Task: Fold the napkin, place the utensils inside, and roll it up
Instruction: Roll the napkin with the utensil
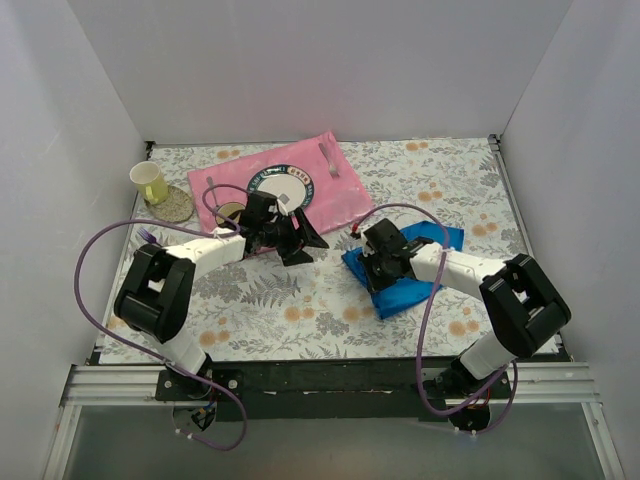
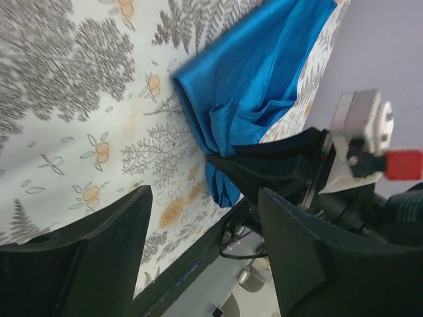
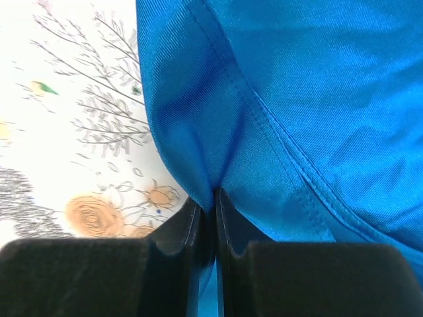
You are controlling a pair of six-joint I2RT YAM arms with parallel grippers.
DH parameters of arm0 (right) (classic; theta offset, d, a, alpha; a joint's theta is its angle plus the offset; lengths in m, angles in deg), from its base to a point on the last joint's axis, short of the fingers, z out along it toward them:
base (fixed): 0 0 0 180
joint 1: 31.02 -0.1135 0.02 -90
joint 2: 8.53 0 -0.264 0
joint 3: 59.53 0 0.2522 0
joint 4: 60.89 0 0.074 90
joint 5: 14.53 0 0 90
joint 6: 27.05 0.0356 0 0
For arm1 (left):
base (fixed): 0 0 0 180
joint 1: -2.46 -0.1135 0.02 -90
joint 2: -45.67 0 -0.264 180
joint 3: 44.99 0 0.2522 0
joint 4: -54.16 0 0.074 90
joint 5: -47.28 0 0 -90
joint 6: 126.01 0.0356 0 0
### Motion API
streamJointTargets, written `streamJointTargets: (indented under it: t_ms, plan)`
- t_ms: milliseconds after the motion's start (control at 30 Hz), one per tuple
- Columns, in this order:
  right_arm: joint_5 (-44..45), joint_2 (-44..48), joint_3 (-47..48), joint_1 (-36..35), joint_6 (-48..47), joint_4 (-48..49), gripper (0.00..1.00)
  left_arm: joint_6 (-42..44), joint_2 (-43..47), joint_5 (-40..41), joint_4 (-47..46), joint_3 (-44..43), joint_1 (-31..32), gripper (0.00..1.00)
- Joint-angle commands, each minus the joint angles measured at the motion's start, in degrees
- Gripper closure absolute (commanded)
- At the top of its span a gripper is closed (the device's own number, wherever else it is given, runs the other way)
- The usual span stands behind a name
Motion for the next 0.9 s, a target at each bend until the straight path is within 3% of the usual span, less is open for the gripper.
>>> streamJointTargets:
  t_ms: [0,233,467,767,867]
  plan:
    - [-19.1,-1.5,-6.1,3.5,2.7,8.3,0.99,-4.9,-0.8,-0.7,-4.5,0.5,3.8,0.37]
    - [-28.6,-2.2,-10.0,9.1,2.9,13.1,0.99,-12.5,-7.6,2.6,-6.2,-1.7,9.4,0.34]
    - [-28.8,-2.4,-9.1,10.5,1.2,11.4,0.99,-17.3,-7.5,8.8,-5.4,-0.9,11.7,0.31]
    - [-27.4,-2.3,-8.1,10.5,1.1,10.6,0.99,-20.6,-13.5,7.6,-9.8,-2.8,13.1,0.30]
    - [-26.9,-2.4,-7.6,10.5,1.2,9.8,0.99,-20.9,-14.5,9.2,-9.4,-3.6,13.3,0.34]
